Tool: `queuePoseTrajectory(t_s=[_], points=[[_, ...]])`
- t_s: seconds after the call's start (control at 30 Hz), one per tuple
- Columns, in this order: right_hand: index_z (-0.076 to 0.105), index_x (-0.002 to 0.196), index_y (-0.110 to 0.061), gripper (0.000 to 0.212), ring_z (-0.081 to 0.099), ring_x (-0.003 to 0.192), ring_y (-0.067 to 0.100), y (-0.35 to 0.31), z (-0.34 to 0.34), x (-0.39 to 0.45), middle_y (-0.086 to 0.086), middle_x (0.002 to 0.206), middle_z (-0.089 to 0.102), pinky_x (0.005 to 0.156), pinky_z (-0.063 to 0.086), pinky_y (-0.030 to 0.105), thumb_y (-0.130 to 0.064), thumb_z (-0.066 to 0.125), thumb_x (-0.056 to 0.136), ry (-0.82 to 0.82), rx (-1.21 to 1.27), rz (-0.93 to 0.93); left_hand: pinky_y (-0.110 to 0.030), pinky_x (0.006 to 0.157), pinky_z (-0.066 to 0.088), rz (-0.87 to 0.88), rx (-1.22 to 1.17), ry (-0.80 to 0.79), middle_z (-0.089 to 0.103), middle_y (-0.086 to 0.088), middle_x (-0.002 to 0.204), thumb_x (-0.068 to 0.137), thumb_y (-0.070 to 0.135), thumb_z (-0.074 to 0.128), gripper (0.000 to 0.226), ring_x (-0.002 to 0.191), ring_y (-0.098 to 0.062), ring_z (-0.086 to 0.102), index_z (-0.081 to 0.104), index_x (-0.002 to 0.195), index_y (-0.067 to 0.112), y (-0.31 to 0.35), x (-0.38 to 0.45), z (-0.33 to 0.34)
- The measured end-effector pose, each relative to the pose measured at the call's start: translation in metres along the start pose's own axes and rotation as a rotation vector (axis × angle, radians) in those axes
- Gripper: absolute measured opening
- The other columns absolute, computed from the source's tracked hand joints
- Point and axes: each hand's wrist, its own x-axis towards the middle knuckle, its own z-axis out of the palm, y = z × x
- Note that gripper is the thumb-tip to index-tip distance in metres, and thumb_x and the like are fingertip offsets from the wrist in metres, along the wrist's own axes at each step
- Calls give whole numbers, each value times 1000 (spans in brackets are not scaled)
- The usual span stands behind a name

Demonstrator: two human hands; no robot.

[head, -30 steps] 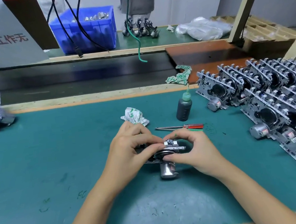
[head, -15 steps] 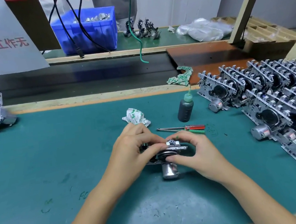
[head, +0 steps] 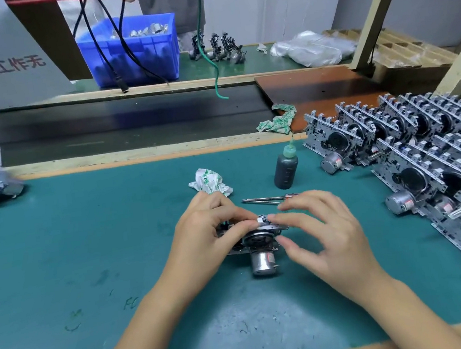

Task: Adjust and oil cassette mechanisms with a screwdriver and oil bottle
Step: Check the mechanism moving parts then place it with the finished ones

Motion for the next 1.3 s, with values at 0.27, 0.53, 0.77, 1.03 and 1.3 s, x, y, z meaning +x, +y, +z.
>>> queuePoseTrajectory(t_s=[0.27,0.53,0.77,1.03,1.3], points=[[71,104,-14,24,50,98,13,14,9,-22,-5,99,67,85,47,32,-13,61,82,-141,14,216,-11,69,33,-9,-15,-2,56,6,79,76,34,67,8,80,-4,45,74,79,37,-2,0,-1],[72,91,-15,23,49,94,15,19,9,-21,-5,92,66,79,42,27,-5,61,72,-261,-164,96,-11,68,32,-5,-6,-1,56,7,79,77,34,67,7,79,-4,45,73,78,37,-3,0,0],[72,93,-15,13,53,90,11,10,3,-6,-6,90,65,80,43,24,-14,63,83,-108,27,316,-14,70,35,8,-3,-16,57,9,77,79,35,71,4,80,-5,48,75,81,34,-1,0,-3],[56,76,-14,44,54,56,20,-16,-5,52,-4,65,54,43,35,27,-52,38,88,-410,-157,-138,-20,70,40,112,301,-14,58,21,82,80,47,61,24,79,-3,49,74,90,29,-4,-7,-31],[46,67,-16,37,49,45,26,-6,-6,56,-1,55,51,37,33,29,-42,38,93,-482,-107,-266,-24,65,43,266,379,-52,61,13,81,87,41,50,31,75,-5,51,75,88,22,2,-1,-32]])
